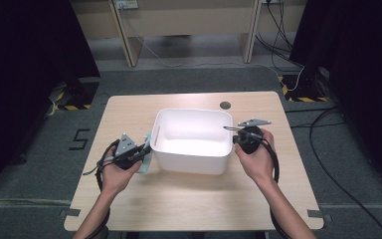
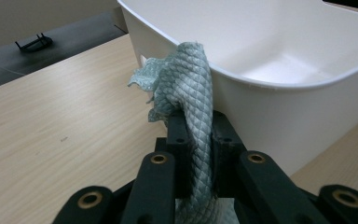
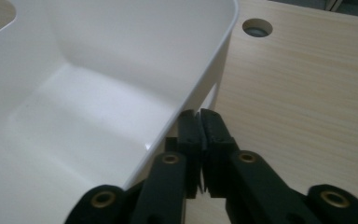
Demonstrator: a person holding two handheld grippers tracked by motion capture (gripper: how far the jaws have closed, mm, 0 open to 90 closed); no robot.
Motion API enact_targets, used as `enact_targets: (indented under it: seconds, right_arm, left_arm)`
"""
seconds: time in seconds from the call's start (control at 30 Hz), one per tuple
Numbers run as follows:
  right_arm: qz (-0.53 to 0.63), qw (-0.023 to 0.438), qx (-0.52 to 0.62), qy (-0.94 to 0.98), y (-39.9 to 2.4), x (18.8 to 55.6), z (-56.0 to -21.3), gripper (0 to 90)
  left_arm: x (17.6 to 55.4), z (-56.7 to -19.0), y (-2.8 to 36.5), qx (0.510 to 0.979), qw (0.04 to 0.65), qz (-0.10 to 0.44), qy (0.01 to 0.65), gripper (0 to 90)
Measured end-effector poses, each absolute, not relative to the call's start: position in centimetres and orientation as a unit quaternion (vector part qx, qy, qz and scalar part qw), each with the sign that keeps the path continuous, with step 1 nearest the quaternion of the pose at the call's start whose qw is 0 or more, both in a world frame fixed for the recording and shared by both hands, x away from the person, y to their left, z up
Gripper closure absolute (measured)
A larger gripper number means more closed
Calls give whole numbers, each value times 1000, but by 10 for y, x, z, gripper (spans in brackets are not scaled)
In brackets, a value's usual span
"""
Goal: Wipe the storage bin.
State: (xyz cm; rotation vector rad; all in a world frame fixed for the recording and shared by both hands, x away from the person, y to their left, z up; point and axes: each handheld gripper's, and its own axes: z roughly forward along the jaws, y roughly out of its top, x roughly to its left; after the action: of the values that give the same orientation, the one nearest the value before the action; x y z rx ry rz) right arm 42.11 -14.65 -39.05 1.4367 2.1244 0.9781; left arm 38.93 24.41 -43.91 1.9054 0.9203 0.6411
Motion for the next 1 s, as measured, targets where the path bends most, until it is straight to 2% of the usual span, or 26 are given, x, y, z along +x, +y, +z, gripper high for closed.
enact_targets:
  seconds: [0.07, 0.2, 0.4, 0.6, 1.0]
  right_arm:
    - [365, 196, 529, 740, -153, 422, -389, 775]
    - [389, 203, 546, 713, -160, 419, -377, 745]
    - [423, 179, 538, 706, -150, 410, -369, 679]
    - [397, 183, 531, 726, -135, 410, -374, 668]
    - [369, 196, 533, 736, -133, 415, -383, 729]
  left_arm:
    - [384, -439, 244, 768, 450, 263, 374, 806]
    - [373, -434, 244, 759, 451, 278, 378, 806]
    - [351, -434, 243, 758, 451, 289, 372, 804]
    - [337, -438, 232, 760, 461, 285, 359, 804]
    - [339, -446, 217, 773, 458, 269, 348, 799]
